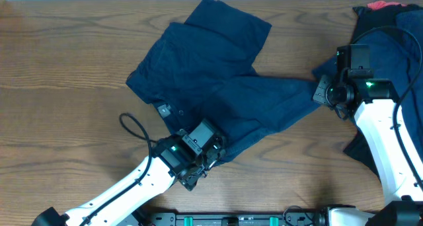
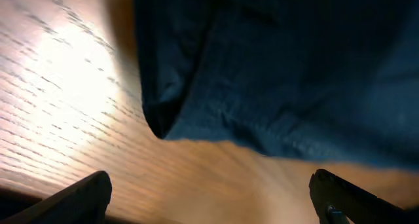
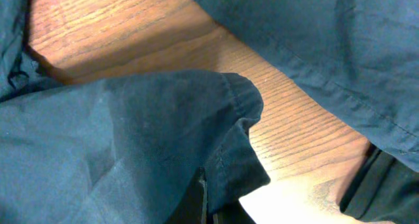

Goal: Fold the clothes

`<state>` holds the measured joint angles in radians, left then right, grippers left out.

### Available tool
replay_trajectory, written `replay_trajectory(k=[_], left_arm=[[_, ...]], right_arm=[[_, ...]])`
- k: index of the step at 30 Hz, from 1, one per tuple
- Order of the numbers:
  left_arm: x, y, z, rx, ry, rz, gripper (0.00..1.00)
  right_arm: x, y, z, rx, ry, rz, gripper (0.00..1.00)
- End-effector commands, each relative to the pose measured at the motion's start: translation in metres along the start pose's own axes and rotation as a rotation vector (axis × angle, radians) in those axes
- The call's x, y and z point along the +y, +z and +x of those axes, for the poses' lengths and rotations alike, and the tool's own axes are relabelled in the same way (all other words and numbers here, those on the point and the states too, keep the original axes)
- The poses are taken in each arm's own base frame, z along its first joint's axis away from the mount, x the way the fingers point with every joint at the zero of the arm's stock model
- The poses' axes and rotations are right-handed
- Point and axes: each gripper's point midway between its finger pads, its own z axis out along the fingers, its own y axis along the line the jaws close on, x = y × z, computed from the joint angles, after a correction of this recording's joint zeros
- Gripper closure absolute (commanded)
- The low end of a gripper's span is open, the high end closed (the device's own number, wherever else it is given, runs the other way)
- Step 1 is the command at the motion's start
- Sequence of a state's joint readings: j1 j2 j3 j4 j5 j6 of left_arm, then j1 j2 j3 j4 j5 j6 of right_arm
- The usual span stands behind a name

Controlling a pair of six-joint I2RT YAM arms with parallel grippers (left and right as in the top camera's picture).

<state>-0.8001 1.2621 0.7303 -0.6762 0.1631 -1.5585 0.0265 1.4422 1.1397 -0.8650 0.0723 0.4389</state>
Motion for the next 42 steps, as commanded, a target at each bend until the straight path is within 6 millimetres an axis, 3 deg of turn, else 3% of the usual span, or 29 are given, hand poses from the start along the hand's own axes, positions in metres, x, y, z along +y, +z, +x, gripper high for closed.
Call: replay_trajectory(k=[1,8,17,20,30,34,42], left_arm=[[0.002,0.002,-0.013,-0.081,-0.202,-0.002,0.02],[0.008,0.013,-0.013,-0.079,-0.281,-0.052,0.01],[0.012,0.045,-0.004,-0.024,-0.298,-0.138,0.12],[0.011,0.054,-0.003,-0.014,-0.299,-0.149,0.28],[0.019,0.058,-0.003,-0.017,-0.3,-0.19,0.66],[0.03,0.055,-0.003,-0.021,-0.263,-0.236,0.92],[0.037,0.04,-0.009,-0.002,-0.087,-0.254,0.94]], right_arm=[[-0.002,-0.005,-0.005,-0.026,-0.012,0.018,0.99],[-0.003,-0.005,-0.005,-0.025,-0.012,0.019,0.99],[-0.003,-0.005,-0.004,-0.022,-0.012,0.02,0.99],[-0.005,-0.005,-0.003,-0.017,-0.008,0.025,0.99],[-0.009,-0.005,-0.004,-0.017,0.002,0.029,0.99],[-0.009,-0.005,-0.004,-0.016,0.002,0.03,0.99],[-0.021,-0.004,-0.009,-0.02,0.038,0.045,0.99]])
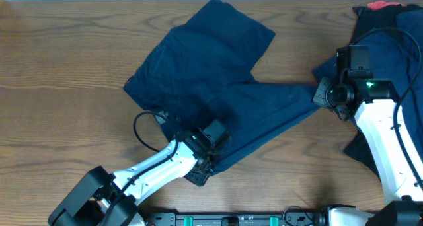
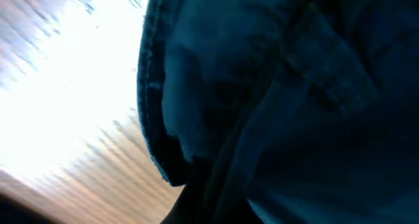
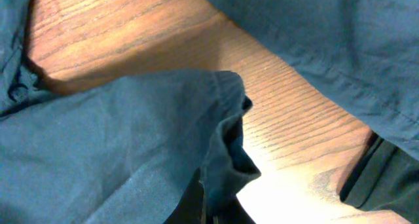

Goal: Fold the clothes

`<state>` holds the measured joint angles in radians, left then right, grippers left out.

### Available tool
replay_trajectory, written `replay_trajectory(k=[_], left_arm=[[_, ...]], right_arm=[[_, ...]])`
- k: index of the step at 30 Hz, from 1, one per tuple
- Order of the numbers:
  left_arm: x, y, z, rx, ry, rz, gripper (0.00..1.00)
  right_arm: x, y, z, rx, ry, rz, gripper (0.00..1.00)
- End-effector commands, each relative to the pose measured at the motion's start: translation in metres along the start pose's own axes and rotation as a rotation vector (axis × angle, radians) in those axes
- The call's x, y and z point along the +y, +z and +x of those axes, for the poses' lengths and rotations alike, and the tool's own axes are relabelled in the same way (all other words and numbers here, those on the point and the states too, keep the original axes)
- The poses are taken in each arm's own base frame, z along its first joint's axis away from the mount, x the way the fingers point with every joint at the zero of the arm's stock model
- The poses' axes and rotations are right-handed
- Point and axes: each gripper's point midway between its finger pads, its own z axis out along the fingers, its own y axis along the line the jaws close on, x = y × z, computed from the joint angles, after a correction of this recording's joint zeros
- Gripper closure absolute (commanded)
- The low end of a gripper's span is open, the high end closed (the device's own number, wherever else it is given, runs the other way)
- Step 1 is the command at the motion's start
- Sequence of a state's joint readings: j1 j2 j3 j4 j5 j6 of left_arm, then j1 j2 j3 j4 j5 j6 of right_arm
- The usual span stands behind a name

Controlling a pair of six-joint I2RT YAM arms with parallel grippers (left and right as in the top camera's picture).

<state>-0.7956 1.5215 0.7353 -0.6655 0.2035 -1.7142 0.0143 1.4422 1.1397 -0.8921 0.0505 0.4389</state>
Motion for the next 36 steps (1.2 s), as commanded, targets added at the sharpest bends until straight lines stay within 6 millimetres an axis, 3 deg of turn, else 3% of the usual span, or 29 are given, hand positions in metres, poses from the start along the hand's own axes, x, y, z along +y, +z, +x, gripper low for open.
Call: replay_trajectory(k=[1,5,10,16,20,24,29,36], left_arm=[[0.003,-0.014,-0.011,-0.021,0.157,0.012,0.94],[-0.003,-0.049,-0.015,-0.028,0.345,0.111,0.94],[-0.017,-0.114,-0.005,-0.099,0.687,0.378,0.94],[0.0,-0.181,-0.009,-0.224,0.691,0.643,0.94],[0.02,-0.195,-0.018,-0.269,0.638,0.695,0.94],[0.026,-0.205,-0.048,-0.418,0.512,0.693,0.94],[0.025,-0.213,-0.091,-0.624,0.303,0.646,0.94],[0.01,-0.193,-0.112,-0.713,0.2,0.5,0.94]], right_arm=[[-0.021,-0.005,-0.016,-0.054,0.039,0.052,0.99],[-0.03,-0.01,-0.02,-0.07,0.057,0.058,0.99],[-0.03,-0.037,-0.028,-0.153,0.018,0.03,0.99],[-0.027,-0.094,-0.041,-0.338,-0.002,-0.034,0.99],[-0.02,-0.136,-0.054,-0.474,-0.034,-0.086,0.99],[0.003,-0.162,-0.069,-0.571,-0.141,-0.187,0.99],[0.036,-0.157,-0.088,-0.609,-0.241,-0.285,0.99],[0.083,-0.103,-0.11,-0.575,-0.326,-0.324,0.99]])
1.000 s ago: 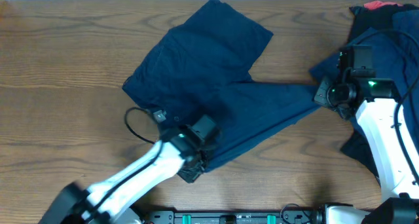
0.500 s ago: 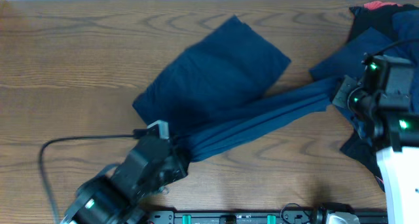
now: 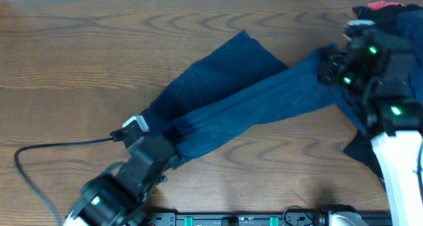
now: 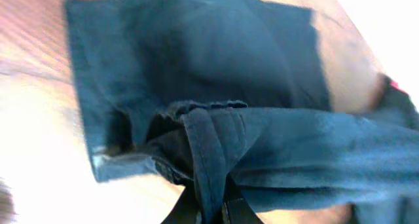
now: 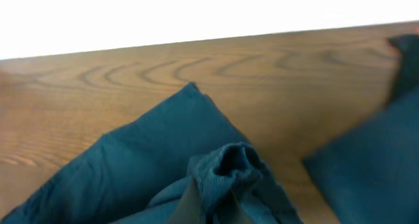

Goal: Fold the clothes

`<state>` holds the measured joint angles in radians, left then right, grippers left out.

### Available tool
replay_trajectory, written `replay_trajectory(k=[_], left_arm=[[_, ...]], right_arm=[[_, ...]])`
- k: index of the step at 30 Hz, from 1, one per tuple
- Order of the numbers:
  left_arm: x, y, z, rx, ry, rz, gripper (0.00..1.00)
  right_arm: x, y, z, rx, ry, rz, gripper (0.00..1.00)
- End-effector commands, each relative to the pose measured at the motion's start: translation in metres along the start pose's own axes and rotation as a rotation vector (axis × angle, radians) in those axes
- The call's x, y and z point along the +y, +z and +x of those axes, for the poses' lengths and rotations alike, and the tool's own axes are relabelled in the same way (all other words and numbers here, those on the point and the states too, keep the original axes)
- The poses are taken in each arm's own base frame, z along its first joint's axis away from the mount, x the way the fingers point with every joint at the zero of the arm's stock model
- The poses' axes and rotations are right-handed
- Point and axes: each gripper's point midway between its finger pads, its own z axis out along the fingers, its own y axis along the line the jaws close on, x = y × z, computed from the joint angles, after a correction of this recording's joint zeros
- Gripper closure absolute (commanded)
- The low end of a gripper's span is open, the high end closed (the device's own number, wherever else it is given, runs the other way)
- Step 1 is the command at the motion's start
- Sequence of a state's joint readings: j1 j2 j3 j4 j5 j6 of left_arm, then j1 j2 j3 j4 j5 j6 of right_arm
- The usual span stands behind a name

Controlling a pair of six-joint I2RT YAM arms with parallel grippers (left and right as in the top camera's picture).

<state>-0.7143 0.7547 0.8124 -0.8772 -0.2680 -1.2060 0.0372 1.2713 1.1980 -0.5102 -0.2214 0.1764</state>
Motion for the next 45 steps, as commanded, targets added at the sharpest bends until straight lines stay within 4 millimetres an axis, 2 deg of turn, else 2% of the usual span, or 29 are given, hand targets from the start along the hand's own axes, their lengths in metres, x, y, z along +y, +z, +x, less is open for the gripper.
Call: replay_trajectory(k=[1,4,10,18,26,32,34,35,36,37,38,39,40,44,45], left_arm=[[0.03,0.013,-0.035,-0.233,-0.061,-0.2,0.94],[0.04,0.026,-0.044,-0.322,-0.117,-0.302,0.94],[0.061,0.06,-0.051,-0.388,-0.23,-0.467,0.94],[0.085,0.108,-0.076,-0.45,-0.355,-0.572,0.94],[0.099,0.138,-0.092,-0.467,-0.357,-0.609,0.93],[0.112,0.138,-0.1,-0.48,-0.39,-0.644,0.93],[0.115,0.137,-0.102,-0.486,-0.402,-0.652,0.89],[0.117,0.137,-0.103,-0.488,-0.406,-0.655,0.83],[0.118,0.136,-0.104,-0.49,-0.411,-0.658,0.65],[0.119,0.136,-0.105,-0.492,-0.414,-0.66,0.53],[0.121,0.136,-0.106,-0.487,-0.401,-0.667,0.43],[0.122,0.135,-0.107,-0.481,-0.383,-0.674,0.33],[0.123,0.134,-0.109,-0.472,-0.358,-0.683,0.27],[0.126,0.128,-0.116,-0.421,-0.208,-0.72,0.16],[0.127,0.126,-0.118,-0.414,-0.182,-0.724,0.1]], right_arm=[[-0.02,0.028,-0.019,-0.053,-0.057,0.116,0.99],[-0.01,0.066,-0.016,-0.054,-0.08,0.081,0.99],[0.006,0.131,0.007,-0.025,-0.111,0.032,0.99],[0.013,0.194,0.042,-0.001,-0.132,0.001,0.99],[0.015,0.228,0.061,-0.012,-0.142,-0.018,0.99],[0.031,0.24,0.06,-0.066,-0.152,-0.053,0.99],[0.036,0.24,0.056,-0.091,-0.146,-0.065,0.96],[0.037,0.24,0.053,-0.104,-0.137,-0.069,0.84],[0.038,0.24,0.049,-0.12,-0.124,-0.072,0.5],[0.037,0.239,0.047,-0.129,-0.122,-0.071,0.15],[0.036,0.239,0.045,-0.135,-0.122,-0.069,0.01],[0.034,0.237,0.041,-0.142,-0.119,-0.065,0.01],[0.031,0.236,0.04,-0.141,-0.116,-0.058,0.01],[0.022,0.223,0.04,-0.089,-0.104,-0.032,0.01],[0.021,0.218,0.042,-0.067,-0.101,-0.027,0.01]])
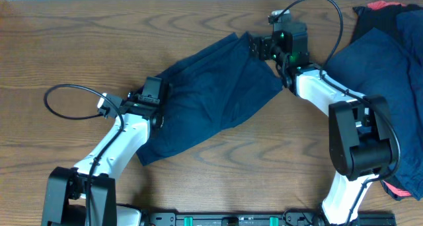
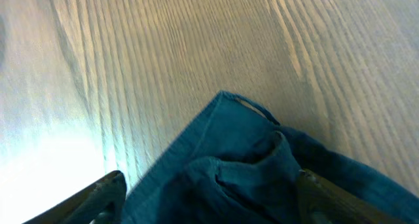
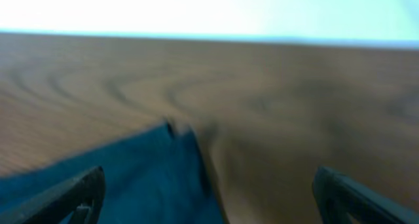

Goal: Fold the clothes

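Note:
The dark blue garment [image 1: 211, 100] lies in a long slant across the middle of the table, from the near left to the far middle. My left gripper [image 1: 156, 94] stands open at its left edge; in the left wrist view the bunched cloth [image 2: 242, 165] lies below the wide-apart fingers [image 2: 105, 192]. My right gripper [image 1: 259, 49] is open at the garment's far corner. The blurred right wrist view shows the cloth edge [image 3: 144, 178] between the spread fingertips [image 3: 82, 191], with bare wood to the right.
A pile of dark blue clothes [image 1: 377, 54] with a red piece [image 1: 381, 5] on top fills the far right of the wooden table [image 1: 79, 41]. The left arm's black cable [image 1: 66, 100] loops over the table at the left.
Both grippers were shut on the garment, stretching it from near left to far right. Now both are open, and the garment lies in a shorter slant, its far end at the far middle.
The garment lay spread and rumpled; my right gripper held one end at the right, and the left stood open at its near hem. Then the left was shut on the hem. Then both held it stretched out long. Now it lies released on the table.

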`<state>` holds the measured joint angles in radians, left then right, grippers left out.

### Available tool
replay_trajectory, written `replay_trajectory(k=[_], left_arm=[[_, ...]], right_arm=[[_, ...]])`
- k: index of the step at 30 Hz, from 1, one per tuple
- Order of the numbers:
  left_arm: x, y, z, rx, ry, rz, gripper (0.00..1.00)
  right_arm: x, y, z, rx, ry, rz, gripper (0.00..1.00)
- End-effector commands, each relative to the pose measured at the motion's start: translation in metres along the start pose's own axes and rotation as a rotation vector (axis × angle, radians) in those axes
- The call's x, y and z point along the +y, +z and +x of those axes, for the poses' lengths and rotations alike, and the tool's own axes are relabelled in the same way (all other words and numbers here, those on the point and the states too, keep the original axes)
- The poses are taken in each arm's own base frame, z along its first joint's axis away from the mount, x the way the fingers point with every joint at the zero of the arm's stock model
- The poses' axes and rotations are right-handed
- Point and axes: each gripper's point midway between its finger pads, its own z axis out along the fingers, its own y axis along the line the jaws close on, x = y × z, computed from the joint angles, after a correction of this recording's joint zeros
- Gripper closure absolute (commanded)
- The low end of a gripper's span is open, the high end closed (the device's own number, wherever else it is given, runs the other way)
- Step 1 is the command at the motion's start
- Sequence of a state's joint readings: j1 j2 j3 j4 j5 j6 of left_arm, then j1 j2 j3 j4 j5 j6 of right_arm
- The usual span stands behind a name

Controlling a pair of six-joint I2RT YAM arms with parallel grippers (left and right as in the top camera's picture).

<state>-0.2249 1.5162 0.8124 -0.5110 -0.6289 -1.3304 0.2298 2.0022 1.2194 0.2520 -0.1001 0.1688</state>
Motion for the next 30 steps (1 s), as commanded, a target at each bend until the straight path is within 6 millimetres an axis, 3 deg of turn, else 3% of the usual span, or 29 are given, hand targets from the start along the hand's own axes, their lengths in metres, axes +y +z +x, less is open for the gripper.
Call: replay_trajectory(k=[1,4,6,12,19,30], left_arm=[[0.008,-0.003,-0.017,-0.039,0.155,-0.015,0.07],[0.013,-0.014,-0.025,-0.022,0.159,0.003,0.0],[0.011,-0.024,-0.022,0.035,0.152,0.048,0.02],[0.003,-0.047,0.016,0.296,0.24,0.189,0.02],[0.031,-0.044,0.046,0.464,0.278,0.106,0.02],[0.051,-0.021,0.057,0.582,0.254,0.04,0.02]], right_arm=[[-0.004,-0.024,-0.025,-0.013,0.017,0.02,0.01],[0.003,-0.041,-0.019,0.054,0.023,-0.001,0.01],[0.009,-0.051,-0.015,0.097,0.024,-0.02,0.01],[0.04,-0.065,0.006,0.207,0.017,-0.166,0.01],[0.047,-0.072,0.039,0.336,-0.028,-0.183,0.01],[0.044,-0.077,0.054,0.401,-0.015,-0.174,0.01]])
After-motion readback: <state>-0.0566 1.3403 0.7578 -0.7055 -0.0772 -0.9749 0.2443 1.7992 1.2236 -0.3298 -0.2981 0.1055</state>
